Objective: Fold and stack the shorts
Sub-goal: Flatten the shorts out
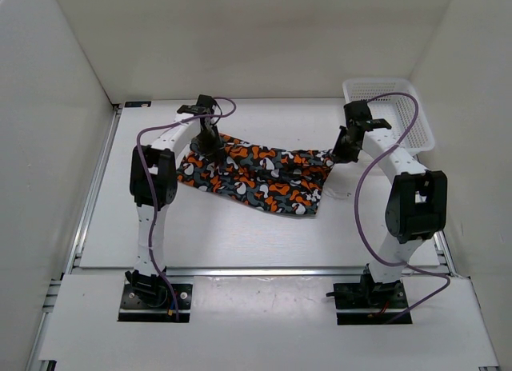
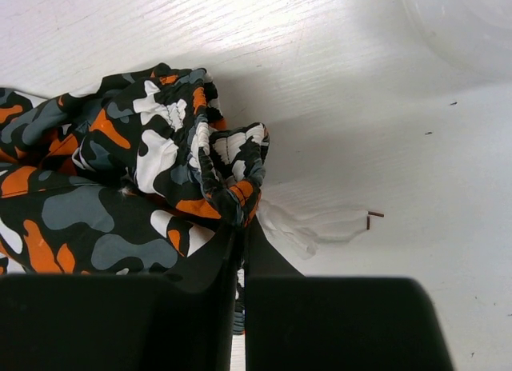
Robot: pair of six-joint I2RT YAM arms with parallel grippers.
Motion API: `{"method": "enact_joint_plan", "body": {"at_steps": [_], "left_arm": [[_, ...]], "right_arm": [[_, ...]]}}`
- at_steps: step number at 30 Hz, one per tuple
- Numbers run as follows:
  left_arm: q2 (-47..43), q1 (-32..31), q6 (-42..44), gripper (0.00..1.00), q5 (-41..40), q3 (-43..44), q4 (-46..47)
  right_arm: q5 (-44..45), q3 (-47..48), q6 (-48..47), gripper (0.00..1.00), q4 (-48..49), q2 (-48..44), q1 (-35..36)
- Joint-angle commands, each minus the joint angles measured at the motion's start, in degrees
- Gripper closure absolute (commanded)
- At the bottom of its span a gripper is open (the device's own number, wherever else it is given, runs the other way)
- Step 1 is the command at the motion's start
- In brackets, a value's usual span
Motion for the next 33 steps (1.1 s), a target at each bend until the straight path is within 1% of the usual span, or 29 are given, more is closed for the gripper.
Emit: {"method": "enact_joint_plan", "body": {"at_steps": [1, 2, 3, 4, 6, 8, 11, 12, 13, 14, 15, 16, 23, 27, 30, 33], "left_arm": [[-5.2, -0.4, 0.2, 0.61, 2.3, 2.1, -0.4], [-5.2, -0.4, 0.7, 0.57, 2.3, 2.1, -1.0], [-5.2, -0.4, 0.7, 0.54, 2.3, 1.5, -1.0], [-5.7, -0.4, 0.7, 0.48, 2.3, 1.5, -1.0], [-6.2, -0.4, 0.7, 0.47, 2.3, 1.0, -1.0], [-6.8, -1.1, 0.7, 0.46, 0.5, 0.3, -1.5], [-6.8, -2.5, 0.7, 0.46, -4.5, 1.0, -3.6], [-6.8, -3.1, -0.6, 0.46, -6.4, 1.6, -4.6], [-6.8, -3.8, -0.6, 0.46, -11.5, 2.2, -6.6], [-7.5, -4.5, -1.2, 0.45, -13.1, 2.2, -6.6], [-7.5, -5.2, -1.2, 0.4, -13.9, 2.2, -7.2], [-8.0, -5.2, -1.8, 0.37, -13.9, 2.2, -7.2], [-4.8, -5.2, -2.4, 0.37, -15.0, 1.7, -7.2], [-3.8, -5.2, -2.4, 0.41, -16.3, 2.2, -7.2], [-2.6, -5.2, -2.4, 0.42, -19.1, 3.5, -6.6], [-1.2, -4.7, -2.4, 0.46, -19.1, 4.3, -6.6]], "right_arm": [[-0.9, -0.1, -0.9, 1.0, 0.3, -3.4, 0.0], [-0.9, -0.6, -0.9, 1.0, 0.3, -3.4, 0.0], [-0.9, -0.6, -0.9, 1.0, 0.3, -3.4, 0.0], [-0.9, -0.6, -0.9, 1.0, 0.3, -3.4, 0.0], [-0.9, -0.6, -0.9, 1.0, 0.3, -3.4, 0.0], [-0.9, -0.6, -0.9, 1.0, 0.3, -3.4, 0.0], [-1.4, -0.6, -0.9, 1.0, 0.3, -3.4, 0.0], [-1.4, -0.6, -0.9, 1.0, 0.3, -3.4, 0.0], [-1.4, -0.6, -0.9, 1.0, 0.3, -3.4, 0.0], [-1.4, -0.6, -0.9, 1.0, 0.3, -3.4, 0.0], [-1.4, -0.6, -0.9, 1.0, 0.3, -3.4, 0.0], [-1.4, -0.6, -0.9, 1.0, 0.3, -3.4, 0.0], [-1.9, -1.1, -0.9, 1.0, 0.3, -4.0, 0.0], [-1.9, -1.1, -0.9, 1.0, 0.3, -4.0, 0.0], [-1.9, -1.1, -0.9, 1.0, 0.3, -4.0, 0.0], [-1.9, -1.1, -0.9, 1.0, 0.3, -4.0, 0.0]]}}
